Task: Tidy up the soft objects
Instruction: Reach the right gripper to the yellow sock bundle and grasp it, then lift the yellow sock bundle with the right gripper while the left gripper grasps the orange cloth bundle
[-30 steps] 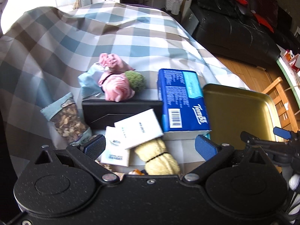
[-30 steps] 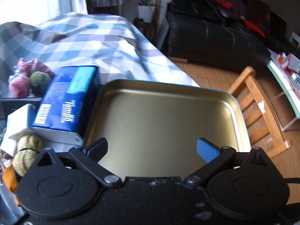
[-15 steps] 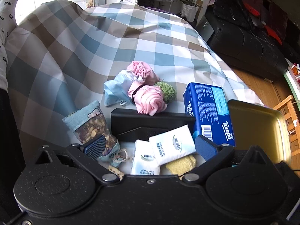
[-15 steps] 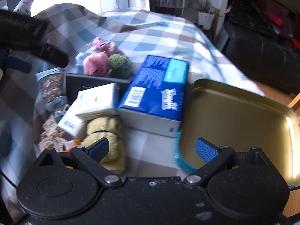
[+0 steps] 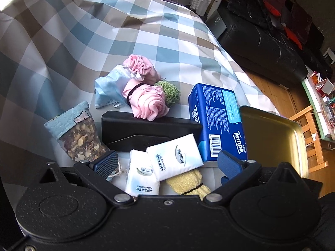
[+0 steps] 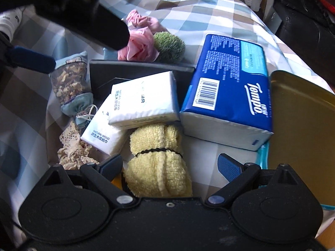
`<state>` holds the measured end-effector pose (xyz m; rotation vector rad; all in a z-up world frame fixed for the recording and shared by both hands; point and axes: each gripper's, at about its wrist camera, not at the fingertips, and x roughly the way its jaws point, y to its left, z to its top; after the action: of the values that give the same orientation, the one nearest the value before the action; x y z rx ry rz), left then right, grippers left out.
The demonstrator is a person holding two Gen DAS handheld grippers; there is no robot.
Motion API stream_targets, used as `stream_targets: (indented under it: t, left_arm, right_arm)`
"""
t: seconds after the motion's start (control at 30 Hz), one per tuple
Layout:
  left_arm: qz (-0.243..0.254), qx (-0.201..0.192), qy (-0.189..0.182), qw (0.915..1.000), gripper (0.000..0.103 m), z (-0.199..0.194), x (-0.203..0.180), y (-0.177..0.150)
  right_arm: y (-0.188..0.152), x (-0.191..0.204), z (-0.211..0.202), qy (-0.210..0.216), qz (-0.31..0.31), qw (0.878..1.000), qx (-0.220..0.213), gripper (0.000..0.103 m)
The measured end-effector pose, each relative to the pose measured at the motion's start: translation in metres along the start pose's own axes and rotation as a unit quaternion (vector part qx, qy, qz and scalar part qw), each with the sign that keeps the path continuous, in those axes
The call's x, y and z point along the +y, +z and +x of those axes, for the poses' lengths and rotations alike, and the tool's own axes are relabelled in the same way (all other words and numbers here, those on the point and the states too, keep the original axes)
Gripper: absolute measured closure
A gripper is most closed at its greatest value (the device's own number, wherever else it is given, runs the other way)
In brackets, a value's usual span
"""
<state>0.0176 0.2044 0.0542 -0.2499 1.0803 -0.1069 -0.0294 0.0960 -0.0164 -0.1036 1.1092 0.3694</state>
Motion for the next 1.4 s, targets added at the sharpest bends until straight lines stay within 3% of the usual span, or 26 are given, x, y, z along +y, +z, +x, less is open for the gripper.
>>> stream_targets:
  t: [0.17,0.33,0.4,0.57,0.83,1.07,1.4]
  left_arm:
    - [-0.007,0.004,-0.005,1.0000,0.006,0.003,0.001,-0.001]
    - [-0.004,0.011,-0.010,0.9999,0.007,0.008,-0.001,-0.003]
    - [-0.007,0.013,-0.016,0.9998,0.008,0.010,-0.001,-0.005]
    - [-0.026,0.022,-0.031,0.9990,0.009,0.015,0.004,-0.007]
    - [-0.005,0.020,-0.007,0.9998,0.009,0.022,-0.006,-0.019]
    - [0.016,0.029,0.011,0.9994,0.009,0.032,-0.018,-0.028]
    - [0.041,0.053,0.009,0.9977,0.009,0.035,-0.034,-0.069]
  right_arm:
    - [0.001,0.001,0.015,-0.003,-0.002,1.000,0.016,0.008]
    - [-0.002,-0.001,0.019,-0.015,-0.017,0.999,0.026,0.031]
    - [-0.004,-0.001,0.014,-0.007,-0.024,0.999,0.026,0.055]
    - [-0.014,-0.004,-0.002,-0.006,-0.033,0.999,0.025,0.058]
    - [-0.039,-0.022,-0.034,0.000,-0.029,0.999,0.016,0.058]
    - [-0.067,-0.049,-0.050,-0.005,0.010,1.000,0.021,0.058]
    - [-0.066,-0.067,-0.057,-0.012,0.045,0.999,-0.001,0.058]
